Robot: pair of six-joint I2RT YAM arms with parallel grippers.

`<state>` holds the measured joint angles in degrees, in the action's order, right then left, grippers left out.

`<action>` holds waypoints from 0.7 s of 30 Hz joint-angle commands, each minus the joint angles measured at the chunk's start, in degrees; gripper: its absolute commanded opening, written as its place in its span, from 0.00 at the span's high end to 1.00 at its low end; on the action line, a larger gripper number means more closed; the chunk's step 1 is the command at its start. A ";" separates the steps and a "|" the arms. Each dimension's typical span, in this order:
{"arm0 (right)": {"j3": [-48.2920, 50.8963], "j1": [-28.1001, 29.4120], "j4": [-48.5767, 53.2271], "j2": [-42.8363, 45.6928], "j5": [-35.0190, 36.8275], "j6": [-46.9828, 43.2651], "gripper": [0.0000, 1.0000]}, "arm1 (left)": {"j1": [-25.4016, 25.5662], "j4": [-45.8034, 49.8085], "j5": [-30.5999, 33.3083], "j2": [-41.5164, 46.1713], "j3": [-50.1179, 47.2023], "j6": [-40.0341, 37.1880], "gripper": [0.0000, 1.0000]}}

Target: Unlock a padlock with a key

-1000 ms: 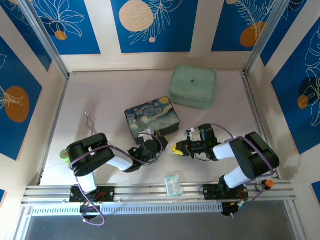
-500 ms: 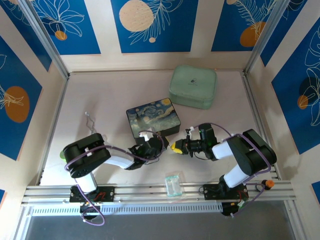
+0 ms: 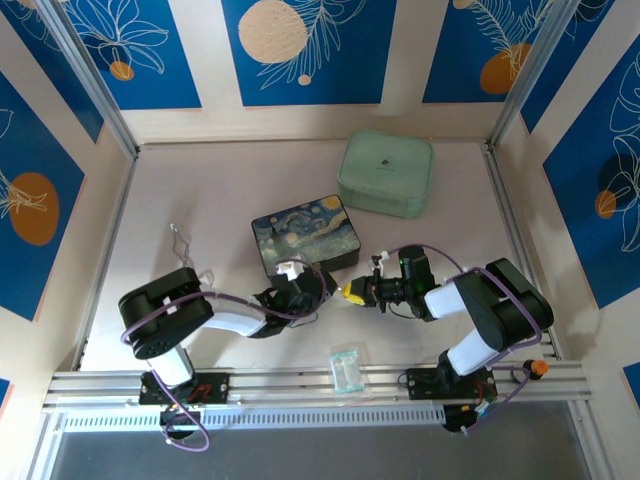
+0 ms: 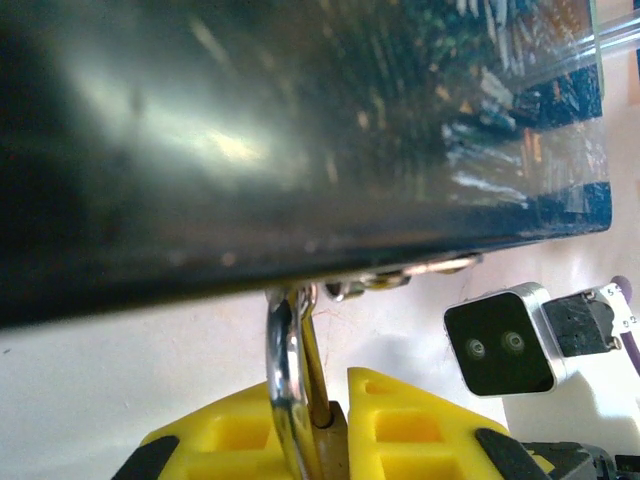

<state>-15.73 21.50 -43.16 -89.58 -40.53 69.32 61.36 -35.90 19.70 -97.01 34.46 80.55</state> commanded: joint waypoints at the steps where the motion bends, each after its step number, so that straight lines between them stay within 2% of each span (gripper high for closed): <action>1: 0.04 -0.18 -0.95 0.11 -0.85 0.38 1.00 | -0.28 -0.01 -2.41 0.46 0.96 5.03 1.00; 11: 0.89 -1.32 -1.70 -0.73 0.41 -0.14 1.00 | -0.46 2.97 -1.75 0.87 2.97 3.73 1.00; 17: 1.60 -4.55 -6.45 -3.86 -0.32 1.34 1.00 | -0.78 7.11 -1.30 1.60 4.71 2.16 1.00; 21: 0.96 -5.97 -4.55 -4.22 -1.28 -0.34 1.00 | -1.94 7.79 -2.37 1.30 5.98 1.31 1.00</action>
<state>-15.09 16.14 -47.13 -93.34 -40.56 69.69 60.47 -27.59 18.72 -96.97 37.98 81.19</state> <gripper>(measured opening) 0.058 0.123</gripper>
